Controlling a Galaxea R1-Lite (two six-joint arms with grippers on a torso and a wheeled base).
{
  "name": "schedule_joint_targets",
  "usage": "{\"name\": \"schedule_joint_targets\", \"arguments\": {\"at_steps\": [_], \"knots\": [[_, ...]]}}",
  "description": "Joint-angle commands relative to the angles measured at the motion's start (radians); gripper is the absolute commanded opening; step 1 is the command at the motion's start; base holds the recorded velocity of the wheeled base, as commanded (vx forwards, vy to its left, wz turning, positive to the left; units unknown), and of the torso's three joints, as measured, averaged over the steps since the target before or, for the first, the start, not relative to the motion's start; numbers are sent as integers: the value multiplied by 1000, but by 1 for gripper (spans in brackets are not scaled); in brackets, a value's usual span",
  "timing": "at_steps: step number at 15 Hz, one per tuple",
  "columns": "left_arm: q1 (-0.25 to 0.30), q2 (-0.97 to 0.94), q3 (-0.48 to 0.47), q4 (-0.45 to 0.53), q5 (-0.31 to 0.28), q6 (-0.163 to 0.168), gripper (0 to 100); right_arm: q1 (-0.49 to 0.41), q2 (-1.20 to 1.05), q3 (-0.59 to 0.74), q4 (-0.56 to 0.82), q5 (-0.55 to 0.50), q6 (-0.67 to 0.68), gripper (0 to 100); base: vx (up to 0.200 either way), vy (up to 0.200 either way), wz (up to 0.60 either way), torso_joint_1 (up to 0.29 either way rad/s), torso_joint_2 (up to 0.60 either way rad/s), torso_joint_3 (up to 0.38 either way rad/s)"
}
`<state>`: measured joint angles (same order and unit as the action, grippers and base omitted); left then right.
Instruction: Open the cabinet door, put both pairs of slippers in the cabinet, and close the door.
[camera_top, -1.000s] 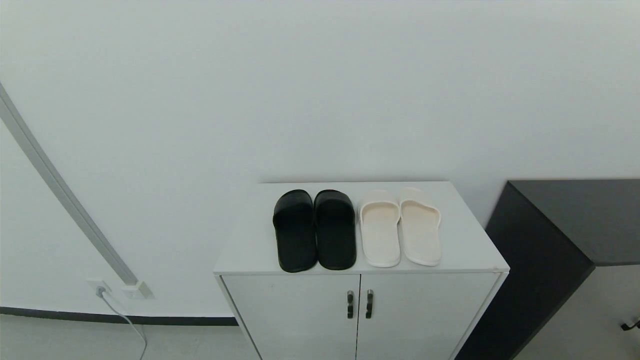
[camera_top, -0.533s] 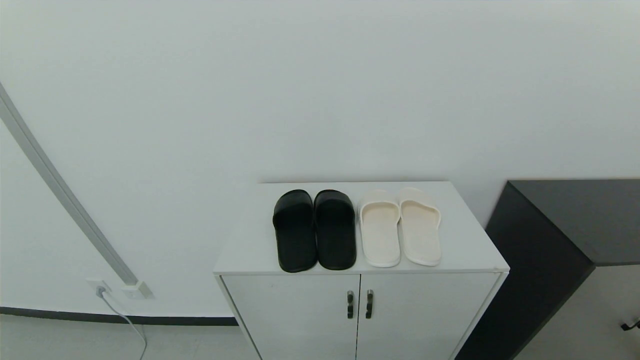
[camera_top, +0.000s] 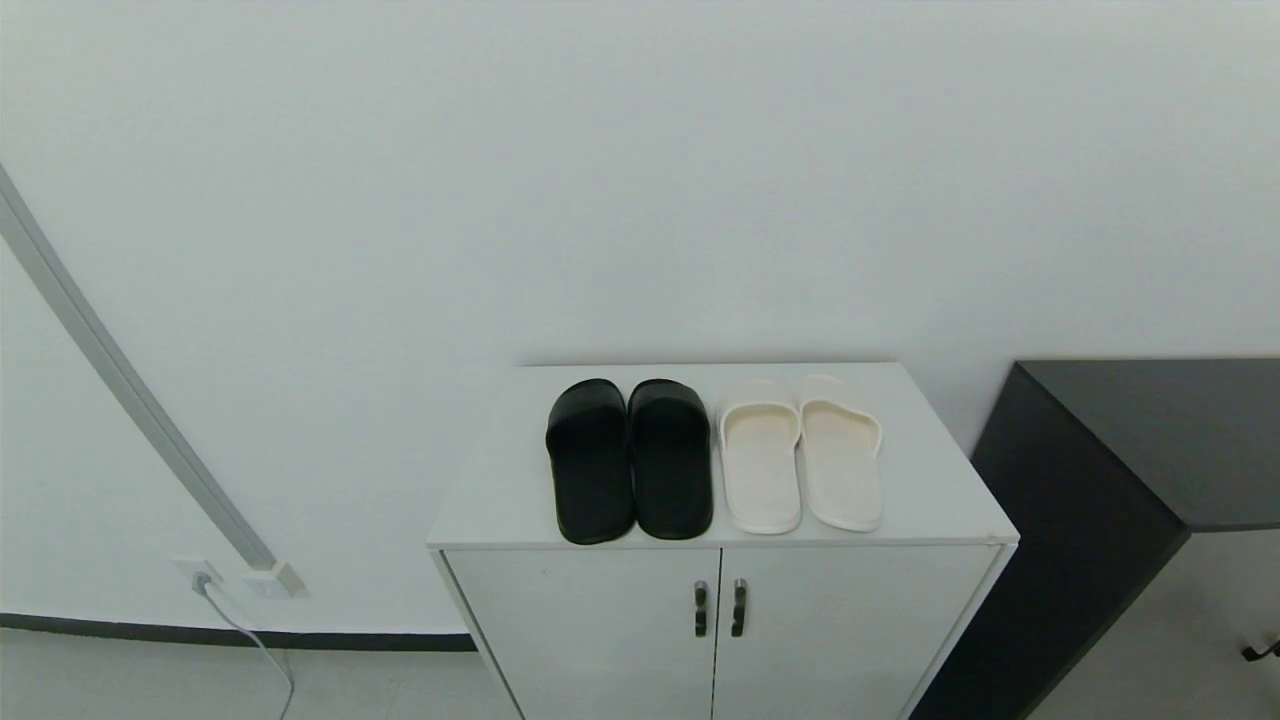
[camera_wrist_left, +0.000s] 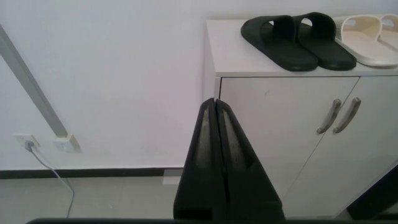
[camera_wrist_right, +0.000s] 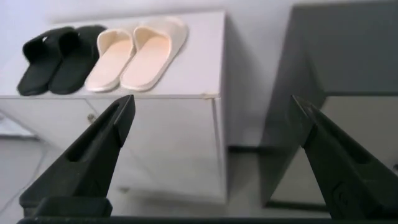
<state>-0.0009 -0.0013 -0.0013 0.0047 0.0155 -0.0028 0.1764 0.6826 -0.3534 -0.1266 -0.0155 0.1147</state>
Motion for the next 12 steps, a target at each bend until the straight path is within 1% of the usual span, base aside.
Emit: {"name": "schedule_joint_targets", "arguments": {"at_steps": [1,2,3,4,5,8,10,12], "knots": [[1,1,0,0,0,0,0,434,393,-148,-87,-244,165,100,0,0,0,0,0,0],[1,1,0,0,1,0,0,566,512,-246,-88,-360,230,100,0,0,0,0,0,0],[-1,1,0,0,1,0,0,575,535,-266,-91,-369,238,100,0,0,0,0,0,0],[-1,1,0,0,0,0,0,592,631,-340,-119,-393,249,100,0,0,0,0,0,0],[1,1,0,0,0,0,0,594,677,-371,-122,-423,250,100,0,0,0,0,0,0],[1,1,0,0,0,0,0,629,876,-503,-162,-566,266,100,0,0,0,0,0,0],[1,1,0,0,0,0,0,637,1002,-576,-237,-666,272,100,0,0,0,0,0,0],[1,1,0,0,0,0,0,637,1097,-608,-304,-704,261,100,0,0,0,0,0,0]]}}
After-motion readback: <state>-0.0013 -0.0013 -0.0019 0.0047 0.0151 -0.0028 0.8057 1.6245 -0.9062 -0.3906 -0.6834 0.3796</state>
